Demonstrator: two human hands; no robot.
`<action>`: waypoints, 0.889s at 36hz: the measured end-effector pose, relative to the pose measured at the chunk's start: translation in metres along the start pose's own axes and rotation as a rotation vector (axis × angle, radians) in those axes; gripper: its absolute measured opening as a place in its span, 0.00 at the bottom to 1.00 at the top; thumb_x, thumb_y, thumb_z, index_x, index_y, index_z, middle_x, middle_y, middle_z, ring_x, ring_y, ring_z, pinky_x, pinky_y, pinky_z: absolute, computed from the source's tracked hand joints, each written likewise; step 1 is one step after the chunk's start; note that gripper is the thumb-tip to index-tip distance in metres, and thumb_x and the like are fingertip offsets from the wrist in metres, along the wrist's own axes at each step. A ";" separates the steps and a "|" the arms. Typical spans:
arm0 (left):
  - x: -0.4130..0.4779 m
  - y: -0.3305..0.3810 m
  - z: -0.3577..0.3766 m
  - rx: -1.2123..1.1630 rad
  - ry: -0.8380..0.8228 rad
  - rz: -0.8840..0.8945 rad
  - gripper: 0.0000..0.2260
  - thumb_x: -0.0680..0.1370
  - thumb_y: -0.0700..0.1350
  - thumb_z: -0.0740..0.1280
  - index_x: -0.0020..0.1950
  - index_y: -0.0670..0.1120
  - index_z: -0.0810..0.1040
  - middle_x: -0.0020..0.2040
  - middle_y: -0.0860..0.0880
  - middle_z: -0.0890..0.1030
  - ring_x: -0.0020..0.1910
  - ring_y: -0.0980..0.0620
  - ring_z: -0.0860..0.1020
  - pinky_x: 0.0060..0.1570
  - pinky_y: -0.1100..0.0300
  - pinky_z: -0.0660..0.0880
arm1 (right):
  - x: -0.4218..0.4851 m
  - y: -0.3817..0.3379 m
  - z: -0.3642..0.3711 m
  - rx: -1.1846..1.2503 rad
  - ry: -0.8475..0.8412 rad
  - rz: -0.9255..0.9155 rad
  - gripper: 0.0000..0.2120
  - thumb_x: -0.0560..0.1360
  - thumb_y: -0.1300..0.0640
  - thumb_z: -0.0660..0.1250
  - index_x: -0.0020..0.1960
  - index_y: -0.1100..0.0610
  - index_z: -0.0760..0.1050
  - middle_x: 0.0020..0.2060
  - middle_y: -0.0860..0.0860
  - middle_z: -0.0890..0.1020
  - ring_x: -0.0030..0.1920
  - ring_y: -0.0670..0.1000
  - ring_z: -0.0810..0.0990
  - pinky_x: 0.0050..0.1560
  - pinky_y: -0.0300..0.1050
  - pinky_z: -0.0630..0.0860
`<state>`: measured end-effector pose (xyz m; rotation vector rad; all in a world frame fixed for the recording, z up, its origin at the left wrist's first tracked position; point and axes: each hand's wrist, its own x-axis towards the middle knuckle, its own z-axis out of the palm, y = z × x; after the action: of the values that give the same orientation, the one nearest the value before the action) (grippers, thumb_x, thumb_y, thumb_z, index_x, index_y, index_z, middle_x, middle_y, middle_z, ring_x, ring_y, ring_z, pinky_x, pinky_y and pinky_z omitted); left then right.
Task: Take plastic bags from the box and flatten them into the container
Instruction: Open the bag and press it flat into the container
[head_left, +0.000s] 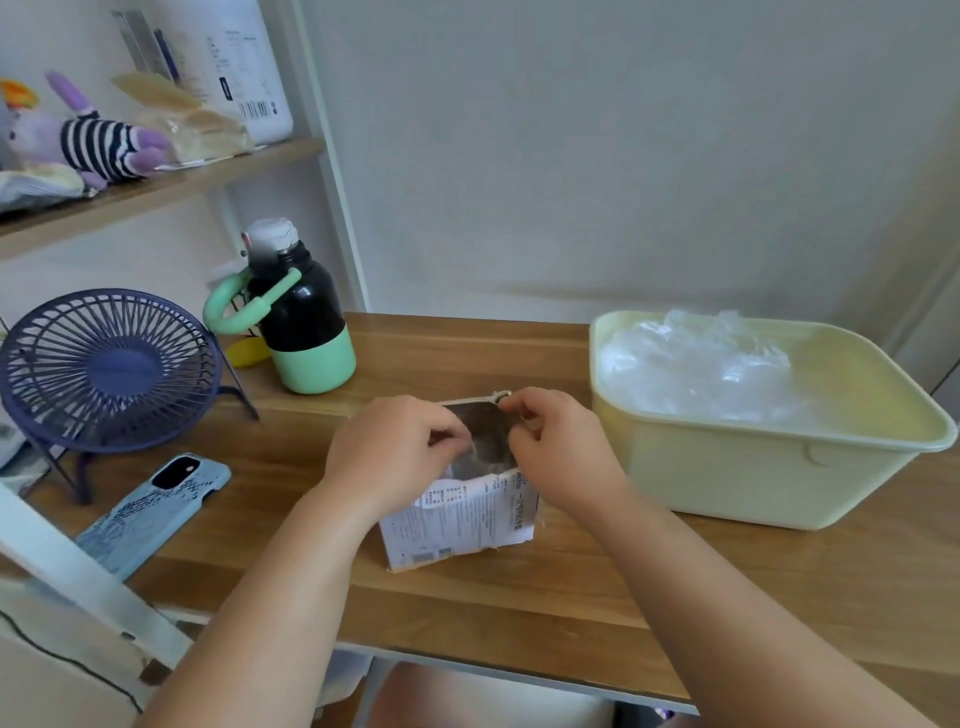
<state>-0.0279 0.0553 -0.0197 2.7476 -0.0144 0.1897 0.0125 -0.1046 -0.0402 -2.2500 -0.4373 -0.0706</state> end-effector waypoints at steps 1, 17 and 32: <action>-0.001 -0.001 0.000 -0.136 0.035 -0.010 0.06 0.78 0.51 0.67 0.47 0.62 0.83 0.44 0.66 0.81 0.45 0.63 0.78 0.43 0.61 0.76 | 0.000 0.000 0.000 0.006 -0.004 0.000 0.16 0.78 0.62 0.59 0.62 0.51 0.75 0.51 0.44 0.71 0.43 0.43 0.73 0.43 0.31 0.68; 0.010 0.019 -0.041 -1.429 0.578 -0.253 0.02 0.79 0.43 0.66 0.49 0.47 0.79 0.51 0.46 0.83 0.55 0.44 0.81 0.58 0.46 0.77 | 0.000 -0.032 -0.035 0.313 -0.188 0.048 0.26 0.77 0.38 0.57 0.72 0.48 0.64 0.63 0.44 0.75 0.58 0.44 0.72 0.55 0.39 0.67; 0.005 0.024 -0.025 -1.360 0.316 -0.343 0.07 0.79 0.41 0.65 0.55 0.43 0.80 0.51 0.43 0.84 0.54 0.43 0.82 0.53 0.50 0.79 | -0.001 -0.031 -0.027 0.218 -0.100 -0.059 0.11 0.77 0.53 0.65 0.39 0.58 0.73 0.25 0.44 0.71 0.23 0.41 0.66 0.30 0.34 0.64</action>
<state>-0.0266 0.0426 0.0130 1.3199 0.2951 0.3453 0.0041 -0.1063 -0.0001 -2.0319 -0.5389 0.0566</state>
